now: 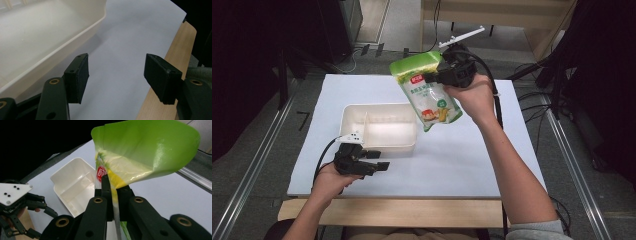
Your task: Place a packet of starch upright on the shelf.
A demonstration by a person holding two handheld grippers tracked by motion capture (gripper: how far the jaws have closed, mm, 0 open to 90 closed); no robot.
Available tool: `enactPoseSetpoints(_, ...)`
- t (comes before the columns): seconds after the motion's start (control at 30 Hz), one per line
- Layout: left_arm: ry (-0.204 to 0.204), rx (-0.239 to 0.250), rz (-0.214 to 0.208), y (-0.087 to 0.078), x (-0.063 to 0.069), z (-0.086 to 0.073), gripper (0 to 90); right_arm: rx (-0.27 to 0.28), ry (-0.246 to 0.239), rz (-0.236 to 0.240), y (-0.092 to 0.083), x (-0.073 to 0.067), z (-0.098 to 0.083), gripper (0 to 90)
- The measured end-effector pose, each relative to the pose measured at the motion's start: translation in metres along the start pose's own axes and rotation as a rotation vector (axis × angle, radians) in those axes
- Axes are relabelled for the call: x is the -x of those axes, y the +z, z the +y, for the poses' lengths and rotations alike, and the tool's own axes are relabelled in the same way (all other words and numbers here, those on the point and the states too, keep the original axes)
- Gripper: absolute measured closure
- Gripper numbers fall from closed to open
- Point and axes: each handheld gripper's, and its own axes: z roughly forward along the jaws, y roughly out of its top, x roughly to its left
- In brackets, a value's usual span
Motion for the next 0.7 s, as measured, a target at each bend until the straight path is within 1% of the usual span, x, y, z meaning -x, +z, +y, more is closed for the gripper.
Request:
enactPoseSetpoints(0.07,-0.005,0.003,0.003,-0.001,0.000,-0.001,37.6,-0.004,-0.002,0.009,0.005,-0.003,0.005,89.1)
enactPoseSetpoints(0.13,-0.002,0.003,0.005,-0.001,0.000,-0.002,37.6,-0.004,-0.007,0.015,0.010,-0.006,0.008,89.1)
enactPoseSetpoints(0.17,-0.002,0.000,0.009,-0.001,0.001,-0.003,37.5,-0.008,-0.010,0.022,0.016,-0.010,0.012,89.1)
enactPoseSetpoints(0.2,-0.003,0.001,0.009,-0.002,0.001,-0.003,37.5,-0.008,-0.010,0.022,0.016,-0.010,0.012,89.1)
enactPoseSetpoints(0.27,-0.003,0.003,0.011,-0.003,0.001,-0.004,37.5,-0.008,-0.019,0.030,0.021,-0.014,0.016,89.1)
enactPoseSetpoints(0.3,-0.006,0.004,0.016,-0.004,0.001,-0.005,37.4,-0.011,-0.021,0.034,0.027,-0.017,0.020,89.1)
enactPoseSetpoints(0.33,-0.008,0.006,0.015,-0.004,0.001,-0.005,37.4,-0.011,-0.021,0.034,0.027,-0.017,0.020,89.1)
enactPoseSetpoints(0.37,-0.011,0.012,0.015,-0.004,0.001,-0.006,37.4,-0.010,-0.020,0.042,0.034,-0.021,0.024,89.1)
enactPoseSetpoints(0.4,-0.020,0.017,0.013,-0.004,0.000,-0.006,37.4,-0.010,-0.023,0.045,0.037,-0.022,0.026,89.1)
enactPoseSetpoints(0.43,-0.020,0.017,0.013,-0.004,0.000,-0.006,37.4,-0.010,-0.023,0.045,0.037,-0.022,0.026,89.1)
enactPoseSetpoints(0.47,-0.023,0.021,0.010,-0.004,0.000,-0.006,37.4,-0.011,-0.025,0.047,0.040,-0.024,0.027,89.1)
enactPoseSetpoints(0.6,-0.020,0.009,0.015,-0.005,0.000,-0.007,37.4,-0.019,-0.033,0.055,0.056,-0.031,0.033,89.1)
enactPoseSetpoints(0.7,-0.025,0.020,0.012,-0.007,-0.002,-0.007,37.4,-0.025,-0.034,0.058,0.067,-0.035,0.036,89.1)
